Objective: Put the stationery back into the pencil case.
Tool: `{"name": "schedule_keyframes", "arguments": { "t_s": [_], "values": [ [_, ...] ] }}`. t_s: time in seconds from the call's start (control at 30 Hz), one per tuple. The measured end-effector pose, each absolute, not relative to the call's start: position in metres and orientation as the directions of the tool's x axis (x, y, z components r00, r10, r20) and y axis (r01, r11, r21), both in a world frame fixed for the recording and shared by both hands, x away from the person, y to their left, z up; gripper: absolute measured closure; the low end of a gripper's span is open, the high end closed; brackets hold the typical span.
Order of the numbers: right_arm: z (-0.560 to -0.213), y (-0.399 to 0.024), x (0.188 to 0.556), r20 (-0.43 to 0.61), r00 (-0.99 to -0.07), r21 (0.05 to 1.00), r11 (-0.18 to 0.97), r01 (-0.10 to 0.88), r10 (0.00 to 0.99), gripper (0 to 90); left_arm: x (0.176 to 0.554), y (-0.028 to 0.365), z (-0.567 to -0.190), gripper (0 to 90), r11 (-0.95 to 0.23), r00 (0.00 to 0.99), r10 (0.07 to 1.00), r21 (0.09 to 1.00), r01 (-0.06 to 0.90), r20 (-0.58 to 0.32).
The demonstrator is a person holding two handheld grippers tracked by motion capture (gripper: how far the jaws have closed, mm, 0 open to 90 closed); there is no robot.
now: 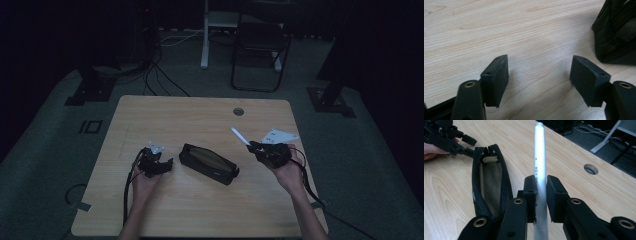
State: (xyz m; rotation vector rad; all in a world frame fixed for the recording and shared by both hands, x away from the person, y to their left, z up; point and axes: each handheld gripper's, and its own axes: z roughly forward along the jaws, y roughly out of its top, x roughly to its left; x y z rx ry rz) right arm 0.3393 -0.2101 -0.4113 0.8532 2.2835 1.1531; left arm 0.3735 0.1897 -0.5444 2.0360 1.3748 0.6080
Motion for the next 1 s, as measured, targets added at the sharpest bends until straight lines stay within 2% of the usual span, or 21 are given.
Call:
{"name": "schedule_keyframes", "arguments": {
  "t_s": [0.17, 0.3, 0.4, 1.0],
  "values": [
    [-0.41, -0.207, 0.341, -0.112, -0.716, 0.825, 0.466, 0.32, 0.689, 79.1, 0.376, 0.194, -0.547, 24.2, -0.251, 0.339, 0.941, 0.708, 0.66, 0.017],
    [-0.409, -0.205, 0.342, -0.114, -0.721, 0.824, 0.47, 0.315, 0.683, 79.0, 0.378, 0.193, -0.549, 15.0, -0.246, 0.33, 0.944, 0.706, 0.664, 0.018],
    [-0.408, -0.202, 0.343, -0.116, -0.725, 0.824, 0.474, 0.312, 0.679, 79.0, 0.378, 0.193, -0.549, 12.9, -0.244, 0.33, 0.944, 0.707, 0.664, 0.016],
    [-0.405, -0.188, 0.349, -0.135, -0.746, 0.819, 0.497, 0.286, 0.652, 79.0, 0.378, 0.192, -0.55, 12.4, -0.242, 0.326, 0.945, 0.707, 0.665, 0.017]
  ]
}}
